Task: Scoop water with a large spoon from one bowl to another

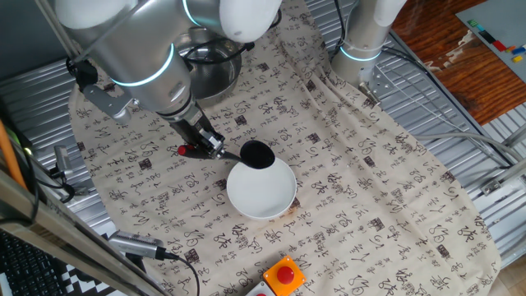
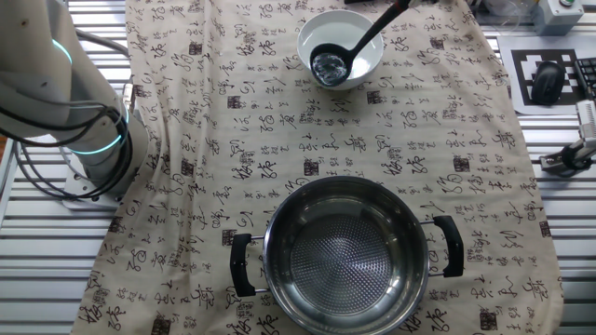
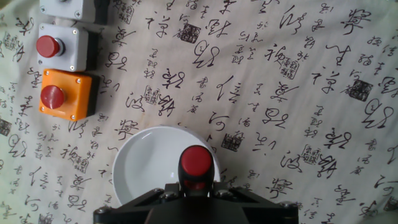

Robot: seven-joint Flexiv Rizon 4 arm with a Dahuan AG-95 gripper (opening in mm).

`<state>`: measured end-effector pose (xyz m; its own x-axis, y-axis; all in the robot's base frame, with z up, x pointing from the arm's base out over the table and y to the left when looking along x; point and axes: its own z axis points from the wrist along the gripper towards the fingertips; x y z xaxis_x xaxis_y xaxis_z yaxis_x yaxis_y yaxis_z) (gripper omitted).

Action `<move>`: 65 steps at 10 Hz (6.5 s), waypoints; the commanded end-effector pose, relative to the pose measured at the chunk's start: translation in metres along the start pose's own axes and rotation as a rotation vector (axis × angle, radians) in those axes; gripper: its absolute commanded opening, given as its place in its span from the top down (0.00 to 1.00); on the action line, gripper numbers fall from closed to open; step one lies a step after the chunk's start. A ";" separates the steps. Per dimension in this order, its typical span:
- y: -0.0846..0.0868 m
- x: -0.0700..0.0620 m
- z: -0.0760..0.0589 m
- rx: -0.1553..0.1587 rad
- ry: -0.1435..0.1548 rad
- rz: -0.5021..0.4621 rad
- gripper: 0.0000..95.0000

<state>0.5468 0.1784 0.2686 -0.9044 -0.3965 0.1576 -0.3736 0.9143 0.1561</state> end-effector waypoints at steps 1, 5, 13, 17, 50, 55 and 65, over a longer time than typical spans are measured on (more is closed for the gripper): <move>0.000 0.001 0.001 0.005 0.001 0.008 1.00; 0.000 0.001 0.001 0.027 0.011 0.010 1.00; -0.016 0.013 0.001 0.033 0.014 -0.052 1.00; -0.040 0.035 0.003 0.040 0.017 -0.092 1.00; -0.083 0.069 -0.017 0.061 0.032 -0.049 1.00; -0.100 0.082 -0.022 0.040 0.061 -0.084 1.00; -0.108 0.085 -0.023 0.039 0.062 -0.094 1.00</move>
<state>0.5150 0.0441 0.2875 -0.8504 -0.4847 0.2048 -0.4658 0.8744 0.1355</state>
